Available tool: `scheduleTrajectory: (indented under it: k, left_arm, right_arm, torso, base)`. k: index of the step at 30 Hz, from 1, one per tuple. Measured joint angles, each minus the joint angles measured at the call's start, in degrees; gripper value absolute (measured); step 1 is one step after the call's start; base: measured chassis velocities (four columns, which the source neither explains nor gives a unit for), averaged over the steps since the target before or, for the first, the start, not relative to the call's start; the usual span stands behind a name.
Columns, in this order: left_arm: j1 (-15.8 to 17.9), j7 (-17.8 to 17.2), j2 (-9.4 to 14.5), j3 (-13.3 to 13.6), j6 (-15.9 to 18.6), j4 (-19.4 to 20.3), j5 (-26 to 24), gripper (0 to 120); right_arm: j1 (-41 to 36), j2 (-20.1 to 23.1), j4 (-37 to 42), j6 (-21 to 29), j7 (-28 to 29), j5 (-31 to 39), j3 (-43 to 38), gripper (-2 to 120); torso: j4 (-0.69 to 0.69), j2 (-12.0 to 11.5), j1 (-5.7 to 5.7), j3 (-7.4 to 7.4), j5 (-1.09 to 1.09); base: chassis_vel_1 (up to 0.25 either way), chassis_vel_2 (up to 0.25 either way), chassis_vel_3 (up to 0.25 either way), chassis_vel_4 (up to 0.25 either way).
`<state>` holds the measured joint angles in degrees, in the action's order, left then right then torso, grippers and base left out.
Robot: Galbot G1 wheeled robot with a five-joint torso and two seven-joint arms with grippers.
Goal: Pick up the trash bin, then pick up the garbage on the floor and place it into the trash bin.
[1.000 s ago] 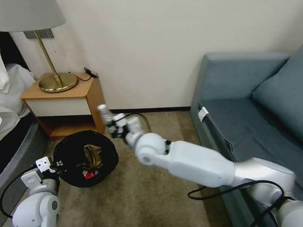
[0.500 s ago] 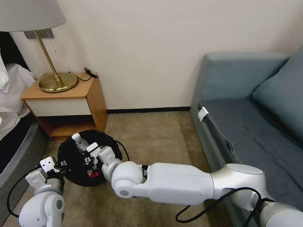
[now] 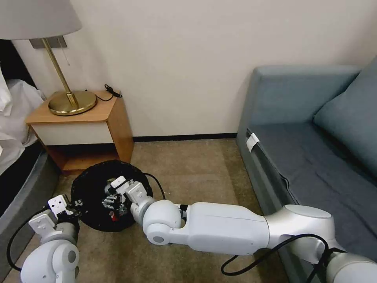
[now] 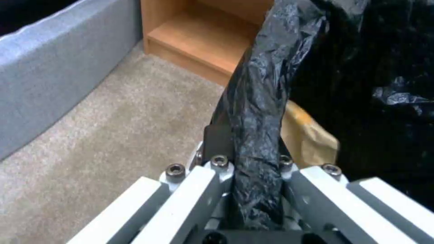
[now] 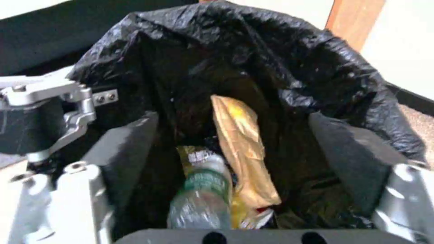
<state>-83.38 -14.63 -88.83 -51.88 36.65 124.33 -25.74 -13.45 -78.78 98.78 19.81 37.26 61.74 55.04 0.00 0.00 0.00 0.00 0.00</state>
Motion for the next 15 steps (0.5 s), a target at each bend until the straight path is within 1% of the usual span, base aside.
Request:
scheduleTrajectory:
  k: [1, 2, 3, 4, 5, 7, 8, 9, 10, 11, 12, 14, 15]
  left_arm:
    - [-0.1, -0.4, -0.1, 0.0, 0.1, 0.0, -0.4, 3]
    - [-0.2, -1.7, -0.3, 0.1, 0.5, 0.1, -1.9, 3]
    - [-0.2, -1.7, -0.3, 0.1, 0.5, 0.1, -1.9, 3]
    - [-0.4, -3.2, -0.4, 0.3, 1.0, 0.3, -3.8, 3]
    - [-0.6, -5.8, -0.5, 0.4, 1.7, 0.5, -7.4, 3]
    - [-0.7, -9.5, -0.5, 0.4, 1.9, 0.6, -12.2, 3]
    - [-0.7, -9.5, -0.5, 0.4, 1.9, 0.6, -12.2, 3]
    - [-0.7, -11.6, -0.5, 0.4, 2.2, 0.6, -14.7, 3]
    - [-0.7, -12.8, -0.5, 0.3, 2.6, 0.4, -16.3, 3]
    - [-0.8, -13.7, -0.5, 0.2, 2.9, 0.0, -17.6, 3]
    - [-0.8, -13.7, -0.5, 0.2, 2.9, 0.0, -17.6, 3]
    - [-0.9, -15.4, -0.4, 0.0, 3.8, -0.8, -20.0, 3]
    - [-0.9, -15.4, -0.4, 0.0, 3.8, -0.8, -20.0, 3]
  right_arm:
    - [0.0, 0.0, 0.0, 0.0, 0.0, -0.1, -0.2, 93]
    - [-0.1, 0.2, 0.2, 0.0, 0.1, -0.2, -0.6, 97]
    - [-0.1, 0.2, 0.2, 0.0, 0.1, -0.2, -0.6, 97]
    - [0.0, 0.5, 0.5, -0.1, 0.1, -0.3, -1.1, 99]
    - [0.2, 1.1, 1.3, -0.1, 0.1, -0.4, -2.1, 99]
    - [0.6, 1.8, 2.2, -0.1, 0.1, -0.2, -3.3, 100]
    - [0.6, 1.8, 2.2, -0.1, 0.1, -0.2, -3.3, 100]
    - [0.6, 2.2, 2.7, -0.2, 0.1, -0.1, -3.9, 100]
    - [0.6, 2.5, 3.1, -0.3, 0.1, -0.1, -4.3, 100]
    - [0.6, 2.9, 3.4, -0.3, 0.1, -0.1, -4.7, 100]
    - [0.6, 2.9, 3.4, -0.3, 0.1, -0.1, -4.7, 100]
    - [0.1, 3.3, 3.9, -0.5, 0.1, -0.2, -5.4, 100]
    - [0.1, 3.3, 3.9, -0.5, 0.1, -0.2, -5.4, 100]
  torso:
    - [0.00, 0.0, 0.00, 0.00, 0.00]
    - [0.00, 0.0, 0.00, 0.00, 0.00]
    - [0.00, 0.0, 0.00, 0.00, 0.00]
    - [0.00, 0.0, 0.00, 0.00, 0.00]
    - [0.00, 0.0, 0.00, 0.00, 0.00]
    - [0.00, 0.0, 0.00, 0.00, 0.01]
    - [0.00, 0.0, 0.00, 0.00, 0.01]
    - [0.00, 0.0, 0.00, 0.00, 0.01]
    - [0.00, 0.0, 0.00, 0.00, 0.01]
    - [0.00, 0.0, 0.00, 0.00, 0.00]
    - [0.00, 0.0, 0.00, 0.00, 0.00]
    - [0.00, 0.0, 0.00, 0.00, 0.01]
    - [0.00, 0.0, 0.00, 0.00, 0.01]
  base:
    - [0.000, 0.000, 0.000, 0.000]
    - [0.000, 0.000, 0.000, 0.000]
    - [0.000, 0.000, 0.000, 0.000]
    - [0.000, 0.000, 0.000, 0.000]
    - [0.000, 0.000, 0.000, 0.000]
    - [0.000, 0.000, 0.000, 0.000]
    - [0.000, 0.000, 0.000, 0.000]
    - [0.000, 0.000, 0.000, 0.000]
    - [0.000, 0.000, 0.000, 0.000]
    - [0.000, 0.000, 0.000, 0.000]
    - [0.000, 0.000, 0.000, 0.000]
    - [0.000, 0.000, 0.000, 0.000]
    - [0.000, 0.000, 0.000, 0.000]
